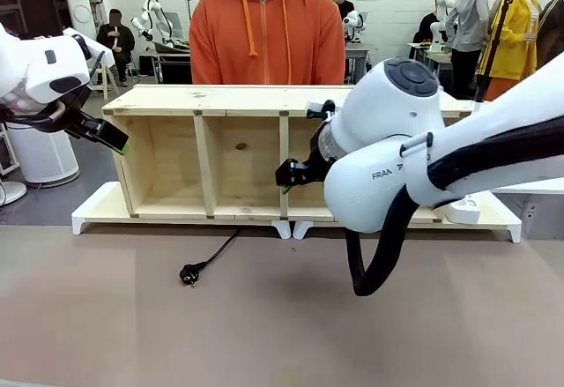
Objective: Perform cable management.
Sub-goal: When the cord part of the Power Cable appears at the lower middle area of the table and stops, grasp the cord part of the Power Cable.
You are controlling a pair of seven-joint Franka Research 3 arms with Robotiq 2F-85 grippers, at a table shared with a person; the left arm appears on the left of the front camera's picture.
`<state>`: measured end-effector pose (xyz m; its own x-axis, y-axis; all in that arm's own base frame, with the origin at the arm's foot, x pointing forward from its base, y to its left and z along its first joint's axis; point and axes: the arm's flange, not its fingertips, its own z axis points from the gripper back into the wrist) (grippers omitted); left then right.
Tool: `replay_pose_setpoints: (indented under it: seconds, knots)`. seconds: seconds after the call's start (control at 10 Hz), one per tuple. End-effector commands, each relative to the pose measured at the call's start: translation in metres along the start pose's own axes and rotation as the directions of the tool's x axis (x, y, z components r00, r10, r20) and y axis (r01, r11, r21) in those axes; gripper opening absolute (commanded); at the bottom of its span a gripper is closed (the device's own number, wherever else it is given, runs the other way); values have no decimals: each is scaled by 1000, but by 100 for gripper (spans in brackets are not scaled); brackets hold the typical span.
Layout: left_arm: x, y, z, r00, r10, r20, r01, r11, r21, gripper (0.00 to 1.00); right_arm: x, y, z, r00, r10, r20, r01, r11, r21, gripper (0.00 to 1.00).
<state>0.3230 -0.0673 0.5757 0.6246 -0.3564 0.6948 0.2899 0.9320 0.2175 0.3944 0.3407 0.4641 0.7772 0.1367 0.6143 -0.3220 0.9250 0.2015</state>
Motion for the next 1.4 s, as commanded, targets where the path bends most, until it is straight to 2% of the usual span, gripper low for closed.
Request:
replay_pose_setpoints:
  seconds: [0.0, 0.2, 0.6, 1.0, 1.2, 1.3]
  knots:
    - [0, 2, 0, 1000, 3, 0, -3, 1000, -4, 100, 11, 12, -38, 998, -1, -59, 4, 999, 52, 100]
    - [0, 2, 0, 1000, 3, 0, -3, 1000, -4, 100, 4, 26, -71, 991, 18, -131, -5, 995, 101, 100]
    - [0, 2, 0, 1000, 3, 0, -3, 1000, -4, 100, 7, 53, -128, 976, 64, -210, -39, 992, 118, 100]
    - [0, 2, 0, 1000, 3, 0, -3, 1000, -4, 100, -6, 83, -138, 960, 135, -244, -110, 988, 113, 100]
    - [0, 2, 0, 1000, 3, 0, -3, 1000, -4, 100, -3, 88, -139, 959, 140, -247, -118, 988, 103, 100]
    - [0, 2, 0, 1000, 3, 0, -3, 1000, -4, 100, -10, 78, -129, 960, 140, -241, -112, 986, 125, 100]
